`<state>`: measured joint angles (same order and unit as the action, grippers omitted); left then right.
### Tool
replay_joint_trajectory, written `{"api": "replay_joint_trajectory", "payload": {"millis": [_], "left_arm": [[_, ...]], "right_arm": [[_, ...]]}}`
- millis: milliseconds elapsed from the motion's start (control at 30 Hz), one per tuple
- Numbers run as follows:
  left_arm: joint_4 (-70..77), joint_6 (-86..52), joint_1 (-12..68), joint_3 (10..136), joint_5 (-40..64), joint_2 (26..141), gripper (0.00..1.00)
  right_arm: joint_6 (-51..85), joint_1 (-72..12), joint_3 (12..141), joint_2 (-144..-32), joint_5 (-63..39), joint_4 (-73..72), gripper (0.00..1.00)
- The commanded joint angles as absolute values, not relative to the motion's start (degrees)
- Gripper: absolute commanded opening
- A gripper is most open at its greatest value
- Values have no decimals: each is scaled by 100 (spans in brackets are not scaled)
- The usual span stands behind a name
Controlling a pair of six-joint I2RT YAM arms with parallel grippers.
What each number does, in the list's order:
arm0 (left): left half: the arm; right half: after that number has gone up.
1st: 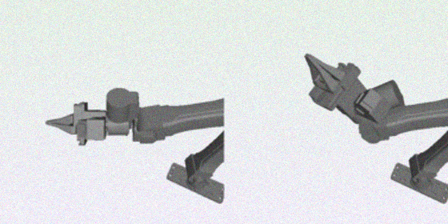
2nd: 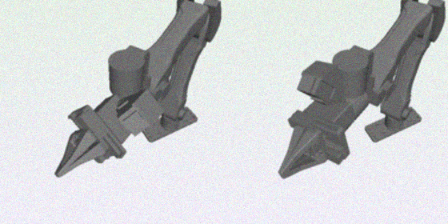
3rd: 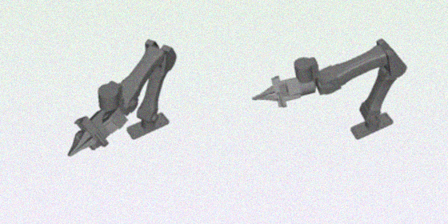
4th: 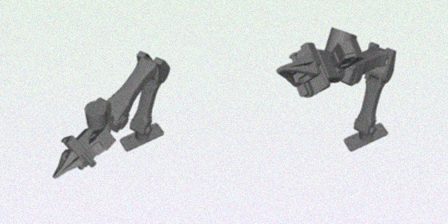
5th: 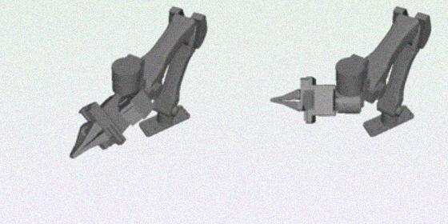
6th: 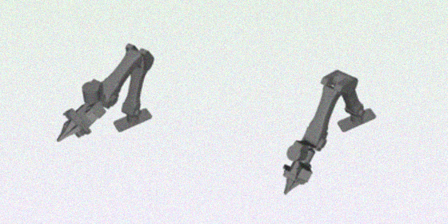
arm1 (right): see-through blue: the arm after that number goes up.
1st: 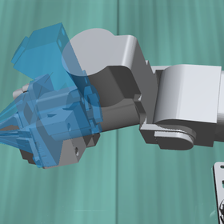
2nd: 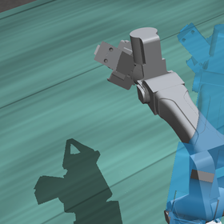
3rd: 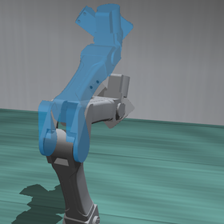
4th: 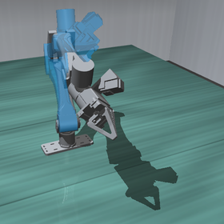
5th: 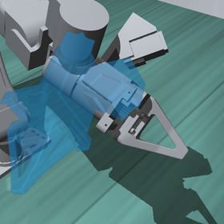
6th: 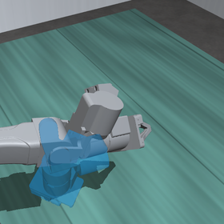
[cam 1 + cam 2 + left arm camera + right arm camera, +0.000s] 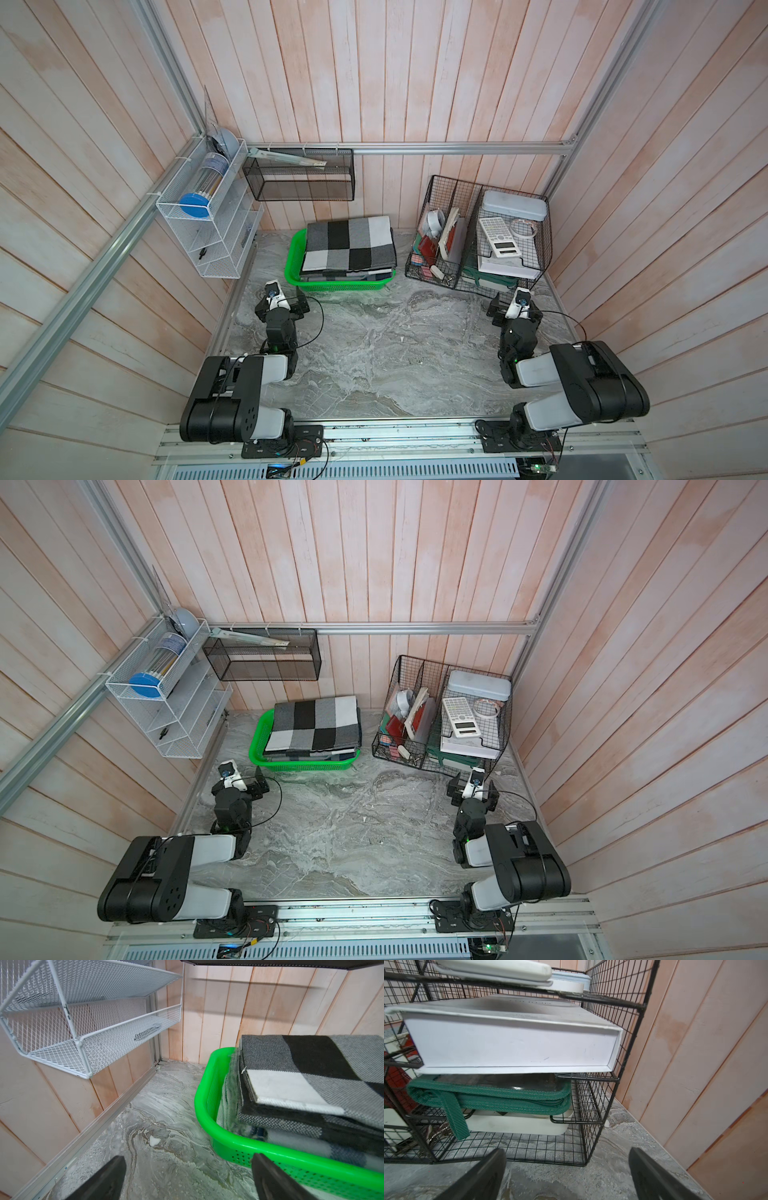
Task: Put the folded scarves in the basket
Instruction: Reset both arms
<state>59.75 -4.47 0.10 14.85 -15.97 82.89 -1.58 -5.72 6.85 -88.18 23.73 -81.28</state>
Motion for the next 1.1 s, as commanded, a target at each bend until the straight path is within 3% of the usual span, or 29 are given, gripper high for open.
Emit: {"api": "replay_joint_trajectory", "payload": {"millis": [0, 67, 233, 333, 433, 600, 1067], "left_arm": [[7072, -446, -174, 1217, -980, 8676, 100], [7730, -492, -261, 1106, -804, 9052, 100], [6762, -300, -264, 1480, -277, 8919, 99], [6788, -334, -264, 1492, -347, 8937, 100], [6781, -339, -268, 1494, -355, 8928, 100], [6642, -530, -264, 1580, -910, 8935, 100], [6638, -529, -264, 1585, -914, 8937, 100]], "right_arm": [[-178, -466, 411, -9278, 1783, -9723, 98], [-180, -435, 458, -9108, 1563, -9333, 98], [-244, -381, 830, -9036, 1181, -8543, 98], [-221, -361, 874, -9034, 1191, -8471, 98], [48, -356, 1072, -9047, 1935, -8147, 98], [115, -307, 1081, -9035, 1981, -8093, 98], [118, -307, 1081, -9038, 1980, -8095, 98]]}}
